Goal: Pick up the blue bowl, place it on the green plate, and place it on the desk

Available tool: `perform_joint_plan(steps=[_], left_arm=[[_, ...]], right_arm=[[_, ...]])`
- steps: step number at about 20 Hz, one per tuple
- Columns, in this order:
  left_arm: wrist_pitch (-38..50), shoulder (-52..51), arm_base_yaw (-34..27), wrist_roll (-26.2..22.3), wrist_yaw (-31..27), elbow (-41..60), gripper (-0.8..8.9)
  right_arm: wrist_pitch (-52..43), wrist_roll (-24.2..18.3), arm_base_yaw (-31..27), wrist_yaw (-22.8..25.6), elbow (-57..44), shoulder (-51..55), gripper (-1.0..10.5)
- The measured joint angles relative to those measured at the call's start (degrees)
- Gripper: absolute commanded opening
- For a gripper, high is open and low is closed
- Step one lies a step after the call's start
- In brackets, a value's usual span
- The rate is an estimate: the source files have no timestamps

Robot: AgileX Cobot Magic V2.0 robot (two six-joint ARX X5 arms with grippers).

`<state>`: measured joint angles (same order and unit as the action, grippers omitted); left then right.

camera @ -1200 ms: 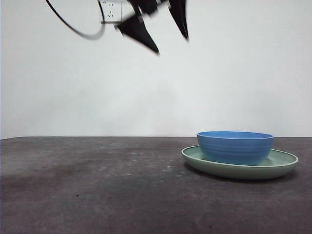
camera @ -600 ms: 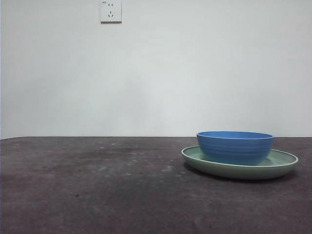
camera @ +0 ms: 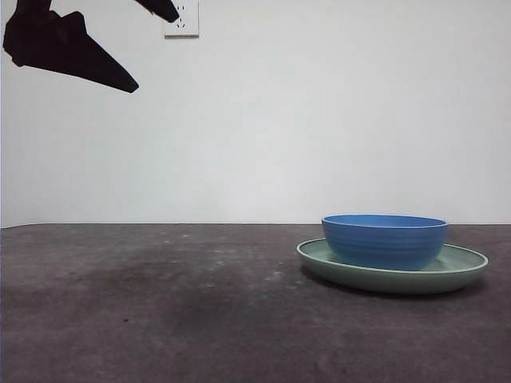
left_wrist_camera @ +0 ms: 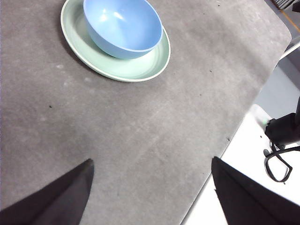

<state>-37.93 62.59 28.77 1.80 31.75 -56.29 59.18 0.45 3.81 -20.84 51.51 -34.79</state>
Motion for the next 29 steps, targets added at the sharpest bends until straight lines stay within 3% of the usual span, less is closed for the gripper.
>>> perform_joint_plan(steps=[8,13,20,23,29], left_arm=[[1.2,-0.3,0.1,-0.4,1.1,0.0,4.02],[1.2,-0.3,0.1,-0.4,1.2,0.0,4.02],[1.3,-0.3,0.1,-0.5,1.2,0.0,4.02],[1.3,-0.3,0.1,-0.5,1.2,0.0,4.02],[1.2,-0.3,0.1,-0.5,1.2,0.0,4.02]], right_arm=[[0.0,1.1,0.0,0.1,0.0,0.0,4.0],[-2.1,7.5,0.0,8.8,0.0,-3.8,4.0],[-18.1,10.3,-2.8,8.5,0.1,-24.6,3.6],[-23.8,10.3,-4.6,4.3,0.1,-35.1,3.6],[-34.2,10.3,-4.7,2.8,0.1,-49.7,3.1]])
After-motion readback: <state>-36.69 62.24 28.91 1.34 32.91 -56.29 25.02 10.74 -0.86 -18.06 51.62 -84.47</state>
